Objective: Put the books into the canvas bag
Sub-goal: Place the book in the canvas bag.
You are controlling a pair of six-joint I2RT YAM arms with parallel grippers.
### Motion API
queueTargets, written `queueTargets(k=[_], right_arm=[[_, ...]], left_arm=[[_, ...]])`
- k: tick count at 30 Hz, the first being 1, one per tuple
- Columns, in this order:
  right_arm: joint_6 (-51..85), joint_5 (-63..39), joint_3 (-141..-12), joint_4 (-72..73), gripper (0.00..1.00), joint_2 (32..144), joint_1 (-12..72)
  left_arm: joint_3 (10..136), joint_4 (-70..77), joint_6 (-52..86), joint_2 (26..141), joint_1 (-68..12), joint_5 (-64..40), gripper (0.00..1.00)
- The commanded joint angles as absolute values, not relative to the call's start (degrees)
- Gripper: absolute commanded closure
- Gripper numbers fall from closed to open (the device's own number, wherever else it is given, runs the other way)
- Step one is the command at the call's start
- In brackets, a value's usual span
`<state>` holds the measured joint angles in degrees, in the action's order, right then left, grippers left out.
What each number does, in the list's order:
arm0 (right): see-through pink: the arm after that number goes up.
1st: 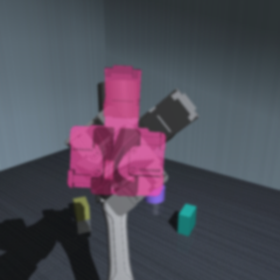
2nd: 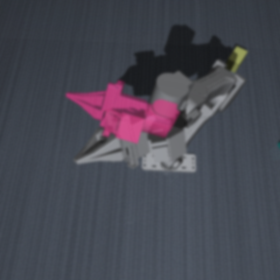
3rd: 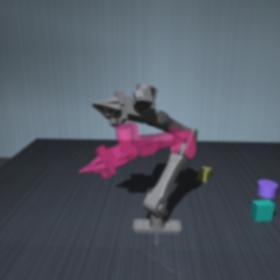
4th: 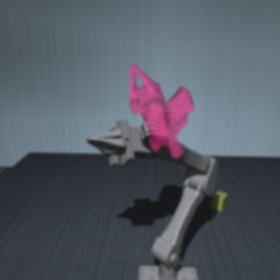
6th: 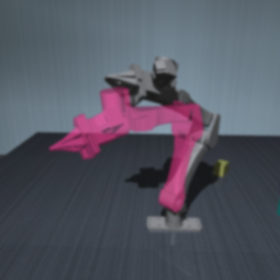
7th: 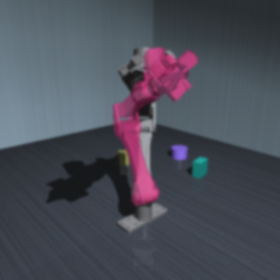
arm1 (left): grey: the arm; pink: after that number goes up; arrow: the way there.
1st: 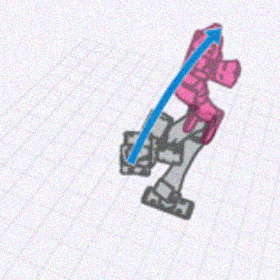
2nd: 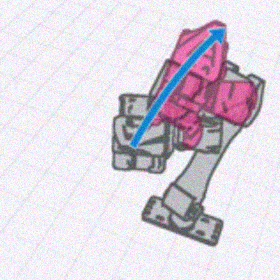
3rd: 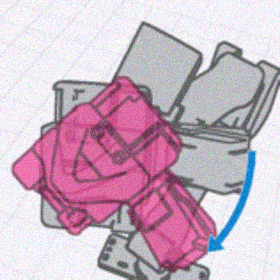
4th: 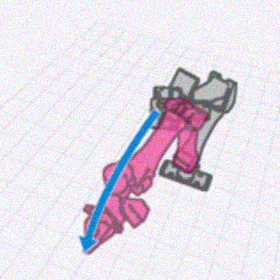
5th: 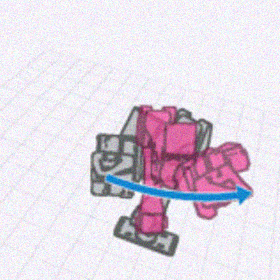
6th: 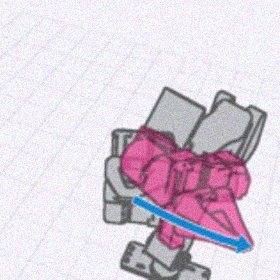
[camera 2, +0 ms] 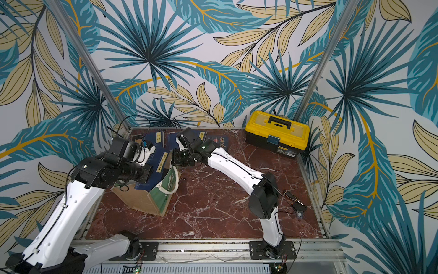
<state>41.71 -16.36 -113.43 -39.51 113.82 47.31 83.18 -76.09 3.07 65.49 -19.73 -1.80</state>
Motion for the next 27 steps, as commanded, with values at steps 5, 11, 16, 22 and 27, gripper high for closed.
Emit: queueTargets(k=[5, 11, 16, 22, 27], right_arm=[[39.65, -15.98, -115.74, -39.55, 1.0, 113.81, 44.3], [39.66, -17.63, -115.42, -39.74, 1.0, 114.32, 44.3], [40.06, -18.24, -114.24, -38.61, 1.0, 114.26, 44.3], [40.01, -18.55, -113.83, -38.44, 1.0, 114.16, 44.3], [40.15, -18.93, -113.97, -38.1, 1.0, 114.56, 44.21]], left_arm=[[79.07, -77.44, 3.87, 68.74, -15.25, -8.75, 1.0], [78.44, -77.34, 2.3, 75.29, -9.83, -18.76, 1.0], [78.99, -75.47, 2.53, 81.01, -8.21, -24.31, 1.0], [73.47, -69.41, 3.46, 82.78, -6.84, -25.11, 1.0], [68.44, -64.52, 2.75, 82.45, -2.8, -25.5, 0.98]])
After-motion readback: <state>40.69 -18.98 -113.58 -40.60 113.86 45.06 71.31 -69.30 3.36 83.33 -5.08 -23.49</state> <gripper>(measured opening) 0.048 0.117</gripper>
